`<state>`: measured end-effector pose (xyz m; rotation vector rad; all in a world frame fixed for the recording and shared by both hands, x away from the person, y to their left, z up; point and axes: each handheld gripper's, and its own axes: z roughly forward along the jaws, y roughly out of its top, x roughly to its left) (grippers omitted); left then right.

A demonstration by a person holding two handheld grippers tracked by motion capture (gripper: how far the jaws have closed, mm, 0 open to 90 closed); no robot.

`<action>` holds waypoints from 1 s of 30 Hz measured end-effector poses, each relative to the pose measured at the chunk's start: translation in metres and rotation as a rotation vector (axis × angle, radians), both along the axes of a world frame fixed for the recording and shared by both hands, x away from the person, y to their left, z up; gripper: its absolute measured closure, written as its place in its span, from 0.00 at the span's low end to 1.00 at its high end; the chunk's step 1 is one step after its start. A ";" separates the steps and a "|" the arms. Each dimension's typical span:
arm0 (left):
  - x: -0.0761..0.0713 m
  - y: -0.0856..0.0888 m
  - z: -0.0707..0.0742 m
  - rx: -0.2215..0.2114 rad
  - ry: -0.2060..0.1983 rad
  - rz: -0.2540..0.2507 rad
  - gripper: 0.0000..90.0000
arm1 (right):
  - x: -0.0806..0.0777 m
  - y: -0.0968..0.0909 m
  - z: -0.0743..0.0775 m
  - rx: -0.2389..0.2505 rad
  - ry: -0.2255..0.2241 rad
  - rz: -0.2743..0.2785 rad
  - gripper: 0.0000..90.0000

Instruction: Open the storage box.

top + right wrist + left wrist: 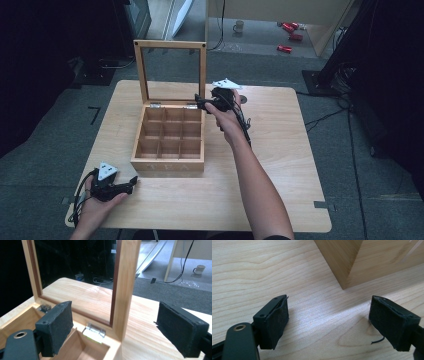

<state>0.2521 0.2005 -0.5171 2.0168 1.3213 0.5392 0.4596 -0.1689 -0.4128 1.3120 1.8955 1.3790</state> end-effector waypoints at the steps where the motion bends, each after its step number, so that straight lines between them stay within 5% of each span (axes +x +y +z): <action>1: 0.000 0.000 0.000 0.002 0.000 -0.001 0.19 | -0.005 -0.003 0.001 0.002 0.000 0.003 0.14; 19: 0.000 -0.002 0.000 0.022 -0.004 0.000 0.19 | -0.066 -0.056 -0.017 -0.060 0.021 0.008 0.14; 30: 0.000 -0.002 0.000 0.023 -0.004 0.000 0.19 | -0.097 -0.100 -0.028 -0.049 0.026 -0.045 0.14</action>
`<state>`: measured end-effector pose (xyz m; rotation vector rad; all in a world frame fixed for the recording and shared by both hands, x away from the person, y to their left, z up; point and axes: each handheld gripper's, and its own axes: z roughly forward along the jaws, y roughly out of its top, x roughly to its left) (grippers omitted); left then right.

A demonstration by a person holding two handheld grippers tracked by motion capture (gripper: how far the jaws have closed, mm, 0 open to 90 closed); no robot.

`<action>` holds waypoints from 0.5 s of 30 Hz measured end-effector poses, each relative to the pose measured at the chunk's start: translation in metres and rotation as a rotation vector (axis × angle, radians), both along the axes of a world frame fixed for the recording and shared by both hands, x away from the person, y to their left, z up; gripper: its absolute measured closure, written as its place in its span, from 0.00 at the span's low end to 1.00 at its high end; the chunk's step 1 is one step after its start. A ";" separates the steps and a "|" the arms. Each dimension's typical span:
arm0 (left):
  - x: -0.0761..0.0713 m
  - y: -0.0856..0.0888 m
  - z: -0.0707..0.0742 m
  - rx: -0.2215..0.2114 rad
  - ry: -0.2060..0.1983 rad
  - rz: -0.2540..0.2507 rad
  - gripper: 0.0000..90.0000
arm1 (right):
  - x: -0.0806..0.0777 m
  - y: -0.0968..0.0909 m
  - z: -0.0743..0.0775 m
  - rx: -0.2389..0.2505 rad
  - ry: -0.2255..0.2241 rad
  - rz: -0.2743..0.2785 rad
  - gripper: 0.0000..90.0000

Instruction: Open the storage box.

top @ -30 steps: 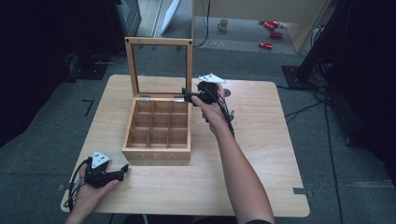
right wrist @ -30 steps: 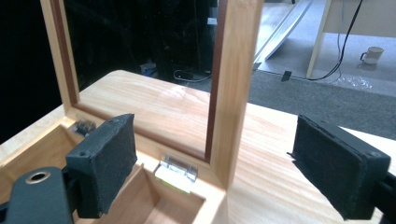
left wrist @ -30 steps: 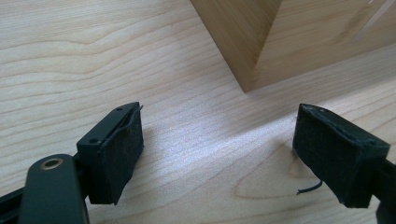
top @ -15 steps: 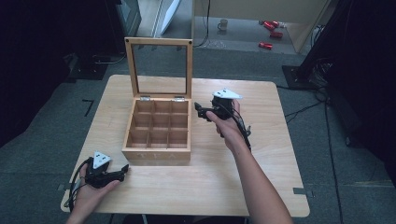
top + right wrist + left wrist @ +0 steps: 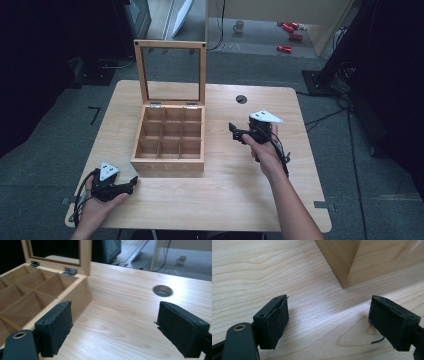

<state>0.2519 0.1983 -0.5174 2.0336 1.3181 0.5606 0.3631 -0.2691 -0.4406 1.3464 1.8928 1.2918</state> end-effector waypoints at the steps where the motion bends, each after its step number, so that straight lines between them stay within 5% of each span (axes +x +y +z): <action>1: 0.000 0.000 0.000 0.000 0.000 0.000 0.19 | -0.003 -0.006 0.000 -0.003 -0.002 -0.013 0.14; 15: 0.000 0.000 0.000 0.000 -0.001 0.001 0.19 | -0.042 -0.059 -0.010 -0.010 0.012 -0.070 0.14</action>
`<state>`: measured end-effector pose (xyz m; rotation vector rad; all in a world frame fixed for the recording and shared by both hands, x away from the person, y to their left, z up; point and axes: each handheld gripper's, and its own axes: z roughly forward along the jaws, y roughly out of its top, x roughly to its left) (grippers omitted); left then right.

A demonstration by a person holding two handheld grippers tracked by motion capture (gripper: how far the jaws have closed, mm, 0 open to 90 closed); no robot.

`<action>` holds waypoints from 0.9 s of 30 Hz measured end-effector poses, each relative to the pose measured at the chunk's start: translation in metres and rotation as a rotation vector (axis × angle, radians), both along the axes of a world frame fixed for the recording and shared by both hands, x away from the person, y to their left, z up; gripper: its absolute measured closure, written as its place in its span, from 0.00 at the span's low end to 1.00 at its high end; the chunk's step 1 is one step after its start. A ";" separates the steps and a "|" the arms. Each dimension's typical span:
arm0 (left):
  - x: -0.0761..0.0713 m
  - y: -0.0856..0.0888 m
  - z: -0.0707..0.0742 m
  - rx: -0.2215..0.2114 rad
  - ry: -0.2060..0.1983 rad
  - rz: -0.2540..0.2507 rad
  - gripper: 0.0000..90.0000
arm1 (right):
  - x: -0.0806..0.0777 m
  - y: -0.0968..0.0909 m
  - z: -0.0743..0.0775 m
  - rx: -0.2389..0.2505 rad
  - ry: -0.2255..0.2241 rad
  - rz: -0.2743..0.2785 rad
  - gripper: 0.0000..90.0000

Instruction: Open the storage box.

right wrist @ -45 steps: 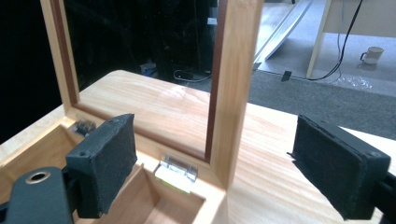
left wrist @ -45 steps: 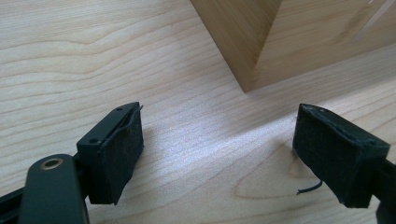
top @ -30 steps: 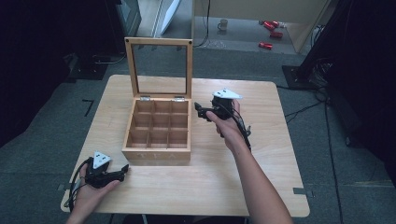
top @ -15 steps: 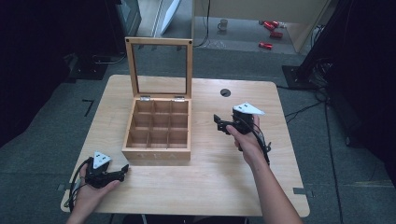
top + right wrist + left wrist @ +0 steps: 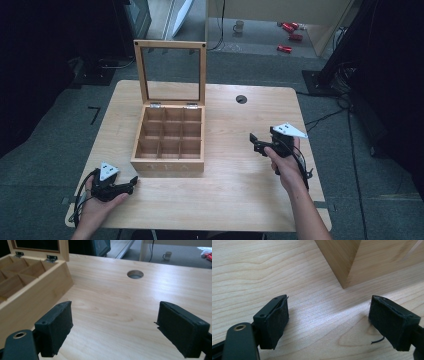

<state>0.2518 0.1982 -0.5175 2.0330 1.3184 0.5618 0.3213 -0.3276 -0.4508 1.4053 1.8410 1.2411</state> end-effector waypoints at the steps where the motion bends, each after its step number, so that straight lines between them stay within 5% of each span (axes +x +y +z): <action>1: 0.000 0.000 0.000 0.000 0.000 0.000 0.19 | -0.003 -0.003 -0.002 0.000 0.006 -0.005 0.14; 16: 0.000 0.000 0.000 0.001 0.001 0.000 0.19 | -0.045 -0.037 -0.034 -0.034 0.085 -0.073 0.14; 20: 0.000 0.000 0.000 0.001 0.001 -0.001 0.19 | -0.055 -0.048 -0.042 -0.017 0.118 -0.092 0.02; 27: 0.000 0.000 0.000 0.001 0.001 0.000 0.19 | -0.073 -0.065 -0.049 -0.031 0.155 -0.136 0.00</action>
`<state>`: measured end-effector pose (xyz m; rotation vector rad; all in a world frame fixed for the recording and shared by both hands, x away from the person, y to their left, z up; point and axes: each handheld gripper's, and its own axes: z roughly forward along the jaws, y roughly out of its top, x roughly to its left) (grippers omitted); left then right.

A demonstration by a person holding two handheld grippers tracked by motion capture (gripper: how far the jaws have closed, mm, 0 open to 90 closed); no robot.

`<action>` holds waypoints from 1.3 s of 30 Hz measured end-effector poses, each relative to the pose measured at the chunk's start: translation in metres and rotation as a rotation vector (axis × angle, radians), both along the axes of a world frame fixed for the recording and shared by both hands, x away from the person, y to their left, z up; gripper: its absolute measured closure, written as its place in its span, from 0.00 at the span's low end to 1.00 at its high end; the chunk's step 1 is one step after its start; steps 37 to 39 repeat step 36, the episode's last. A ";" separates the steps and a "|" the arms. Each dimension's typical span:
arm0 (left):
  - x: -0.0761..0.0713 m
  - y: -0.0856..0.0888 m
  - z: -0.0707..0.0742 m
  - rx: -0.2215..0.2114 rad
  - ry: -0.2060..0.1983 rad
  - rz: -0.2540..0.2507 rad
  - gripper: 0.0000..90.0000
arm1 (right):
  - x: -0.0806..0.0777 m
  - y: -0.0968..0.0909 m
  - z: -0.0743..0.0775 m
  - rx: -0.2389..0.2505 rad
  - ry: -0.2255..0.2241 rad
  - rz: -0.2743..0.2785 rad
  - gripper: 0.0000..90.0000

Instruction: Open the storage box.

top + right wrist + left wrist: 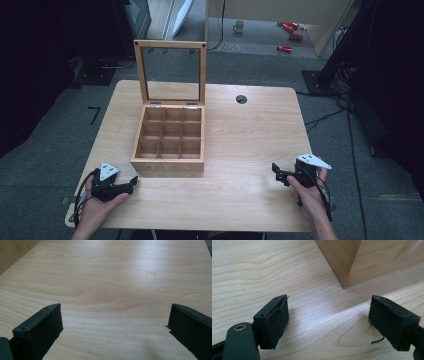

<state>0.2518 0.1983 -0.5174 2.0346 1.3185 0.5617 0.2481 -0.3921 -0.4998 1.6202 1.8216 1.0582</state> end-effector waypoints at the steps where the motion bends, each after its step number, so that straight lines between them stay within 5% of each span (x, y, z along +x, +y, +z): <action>1: 0.000 0.000 0.000 0.000 0.000 0.000 0.19 | -0.003 -0.002 -0.002 -0.008 0.010 -0.010 0.00; 18: 0.000 0.000 0.000 0.000 0.000 0.000 0.19 | -0.032 -0.026 -0.025 -0.069 0.104 -0.108 0.00; 21: 0.000 0.000 0.000 0.000 0.000 0.000 0.19 | -0.033 -0.025 -0.026 -0.113 0.127 -0.102 0.00; 39: 0.000 0.000 0.000 0.000 0.000 -0.001 0.19 | -0.032 -0.024 -0.027 -0.132 0.131 -0.091 0.00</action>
